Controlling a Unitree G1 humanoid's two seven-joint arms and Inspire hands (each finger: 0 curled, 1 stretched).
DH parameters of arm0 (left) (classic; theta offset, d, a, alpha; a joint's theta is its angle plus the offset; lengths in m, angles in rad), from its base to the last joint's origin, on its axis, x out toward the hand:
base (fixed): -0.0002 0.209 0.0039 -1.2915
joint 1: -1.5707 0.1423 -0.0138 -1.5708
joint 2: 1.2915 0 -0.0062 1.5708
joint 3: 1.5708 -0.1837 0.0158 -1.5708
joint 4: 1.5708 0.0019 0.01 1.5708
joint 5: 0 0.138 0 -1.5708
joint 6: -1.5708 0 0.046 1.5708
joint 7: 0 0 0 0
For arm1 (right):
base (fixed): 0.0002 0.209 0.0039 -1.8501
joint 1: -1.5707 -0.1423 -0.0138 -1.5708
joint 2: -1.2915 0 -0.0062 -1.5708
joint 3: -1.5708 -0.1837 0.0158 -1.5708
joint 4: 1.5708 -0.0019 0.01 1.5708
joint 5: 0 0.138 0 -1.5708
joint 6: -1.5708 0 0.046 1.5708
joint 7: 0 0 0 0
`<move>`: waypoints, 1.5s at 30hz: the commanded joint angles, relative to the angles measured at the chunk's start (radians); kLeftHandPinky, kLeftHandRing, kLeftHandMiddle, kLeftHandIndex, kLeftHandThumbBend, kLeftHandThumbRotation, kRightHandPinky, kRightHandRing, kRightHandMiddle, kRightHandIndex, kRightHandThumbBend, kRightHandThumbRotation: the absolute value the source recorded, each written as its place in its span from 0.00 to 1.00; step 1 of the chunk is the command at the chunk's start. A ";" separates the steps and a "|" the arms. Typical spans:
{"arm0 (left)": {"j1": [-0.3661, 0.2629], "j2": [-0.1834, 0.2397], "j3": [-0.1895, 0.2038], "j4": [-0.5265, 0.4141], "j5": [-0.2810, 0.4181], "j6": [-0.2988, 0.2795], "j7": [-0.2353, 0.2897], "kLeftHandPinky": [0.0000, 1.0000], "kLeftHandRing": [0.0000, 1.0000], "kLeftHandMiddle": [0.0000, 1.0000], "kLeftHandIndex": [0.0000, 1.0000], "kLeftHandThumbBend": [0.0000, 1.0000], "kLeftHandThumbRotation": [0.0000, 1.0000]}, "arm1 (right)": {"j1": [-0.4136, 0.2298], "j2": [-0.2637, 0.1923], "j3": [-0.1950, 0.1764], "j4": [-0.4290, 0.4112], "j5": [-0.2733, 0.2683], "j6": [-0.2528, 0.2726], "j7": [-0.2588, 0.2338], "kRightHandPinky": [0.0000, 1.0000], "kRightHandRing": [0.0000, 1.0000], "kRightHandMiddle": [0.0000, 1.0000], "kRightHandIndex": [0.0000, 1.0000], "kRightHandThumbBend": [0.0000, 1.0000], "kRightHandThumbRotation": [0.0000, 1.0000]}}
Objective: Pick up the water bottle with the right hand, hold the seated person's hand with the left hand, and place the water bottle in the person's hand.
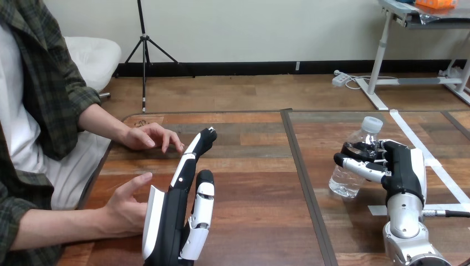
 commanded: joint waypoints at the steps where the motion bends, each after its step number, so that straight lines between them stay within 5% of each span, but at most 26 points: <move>1: -0.012 -0.009 0.000 -0.021 0.005 -0.008 0.004 0.93 0.88 0.89 0.89 0.01 1.00 | -0.071 0.005 -0.003 -0.005 -0.004 -0.045 -0.013 0.50 0.51 0.52 0.57 0.75 0.00; 34: -0.018 -0.006 0.001 -0.011 -0.002 -0.018 0.004 0.91 0.88 0.89 0.88 0.01 1.00 | -0.066 0.008 0.000 -0.013 -0.006 -0.074 -0.018 0.49 0.50 0.51 0.57 0.76 0.00; 45: -0.015 -0.007 0.001 -0.016 -0.002 -0.012 0.002 0.92 0.89 0.89 0.88 0.02 1.00 | -0.054 0.007 0.010 -0.027 -0.019 -0.139 -0.030 0.44 0.46 0.49 0.56 0.77 0.00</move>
